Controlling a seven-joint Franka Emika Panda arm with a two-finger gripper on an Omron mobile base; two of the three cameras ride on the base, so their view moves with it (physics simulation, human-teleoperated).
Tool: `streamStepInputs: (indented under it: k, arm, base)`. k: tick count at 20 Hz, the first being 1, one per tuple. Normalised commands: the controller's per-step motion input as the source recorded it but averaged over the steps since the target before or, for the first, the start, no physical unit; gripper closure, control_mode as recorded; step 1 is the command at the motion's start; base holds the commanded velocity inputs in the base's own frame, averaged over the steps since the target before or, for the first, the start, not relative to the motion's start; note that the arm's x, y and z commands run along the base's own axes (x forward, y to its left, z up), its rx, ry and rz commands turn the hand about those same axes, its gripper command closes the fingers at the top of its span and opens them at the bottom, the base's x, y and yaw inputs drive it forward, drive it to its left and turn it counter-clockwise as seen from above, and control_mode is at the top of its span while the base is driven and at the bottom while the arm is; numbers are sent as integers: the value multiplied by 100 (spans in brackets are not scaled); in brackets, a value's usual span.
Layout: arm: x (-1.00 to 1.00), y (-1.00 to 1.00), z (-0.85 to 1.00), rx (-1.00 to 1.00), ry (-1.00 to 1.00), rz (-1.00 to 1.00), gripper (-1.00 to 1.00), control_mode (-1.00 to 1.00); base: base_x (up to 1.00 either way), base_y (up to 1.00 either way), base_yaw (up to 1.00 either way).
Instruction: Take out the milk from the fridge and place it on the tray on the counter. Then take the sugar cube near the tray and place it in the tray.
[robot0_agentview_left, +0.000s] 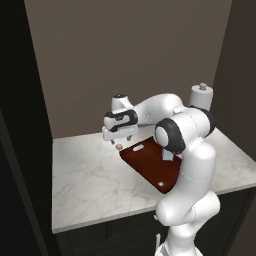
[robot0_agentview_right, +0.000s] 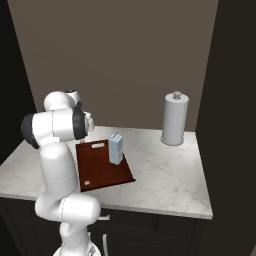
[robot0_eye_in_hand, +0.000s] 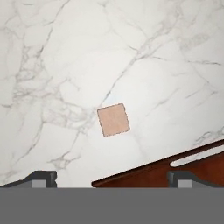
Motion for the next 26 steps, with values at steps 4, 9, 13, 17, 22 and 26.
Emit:
streamStepInputs:
  k: [4, 9, 13, 17, 22, 26]
  arm:
    - [0, 0, -2, 0, 0, 1, -100, -100]
    - [3, 0, -4, 0, 2, 3, -100, -100]
    - [0, 0, -4, 0, 0, 4, -100, -100]
    - [0, 0, -13, 0, 0, 4, -100, -100]
    - [4, 0, -22, 0, 0, 3, -100, -100]
    - [7, 0, -22, 0, 0, 2, -100, -100]
  base:
    - [0, 0, 0]
    - [0, 0, 0]
    - [0, 0, 0]
    - [0, 0, 0]
    - [0, 0, 0]
    - [0, 0, 0]
